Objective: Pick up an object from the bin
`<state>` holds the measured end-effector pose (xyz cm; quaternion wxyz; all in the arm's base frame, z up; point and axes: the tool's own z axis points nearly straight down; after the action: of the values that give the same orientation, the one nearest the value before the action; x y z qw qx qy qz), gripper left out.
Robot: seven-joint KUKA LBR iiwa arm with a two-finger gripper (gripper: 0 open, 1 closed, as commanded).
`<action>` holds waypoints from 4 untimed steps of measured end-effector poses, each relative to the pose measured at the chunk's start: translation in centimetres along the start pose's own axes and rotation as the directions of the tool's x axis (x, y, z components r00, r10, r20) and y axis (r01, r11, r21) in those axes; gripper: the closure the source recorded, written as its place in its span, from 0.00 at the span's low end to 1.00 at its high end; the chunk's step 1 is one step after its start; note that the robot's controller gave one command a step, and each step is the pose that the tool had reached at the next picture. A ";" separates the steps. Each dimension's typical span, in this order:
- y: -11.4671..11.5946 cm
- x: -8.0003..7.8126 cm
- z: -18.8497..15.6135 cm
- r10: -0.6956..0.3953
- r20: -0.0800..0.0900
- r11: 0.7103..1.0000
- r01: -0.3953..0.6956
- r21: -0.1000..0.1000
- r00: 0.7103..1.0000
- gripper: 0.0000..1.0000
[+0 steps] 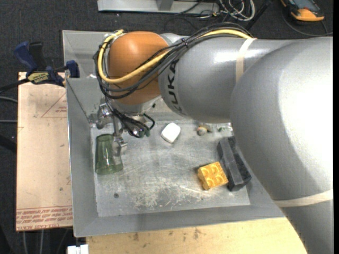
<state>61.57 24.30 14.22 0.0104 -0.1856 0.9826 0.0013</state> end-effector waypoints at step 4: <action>0.0 0.2 0.5 0.045 -0.006 0.999 -0.045 -0.001 0.999 1.00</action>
Offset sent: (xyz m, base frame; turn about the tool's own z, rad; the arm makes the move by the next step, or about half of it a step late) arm 0.0000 0.0000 0.0000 0.0000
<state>61.34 24.24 13.67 0.0074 -0.1633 0.9865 0.0016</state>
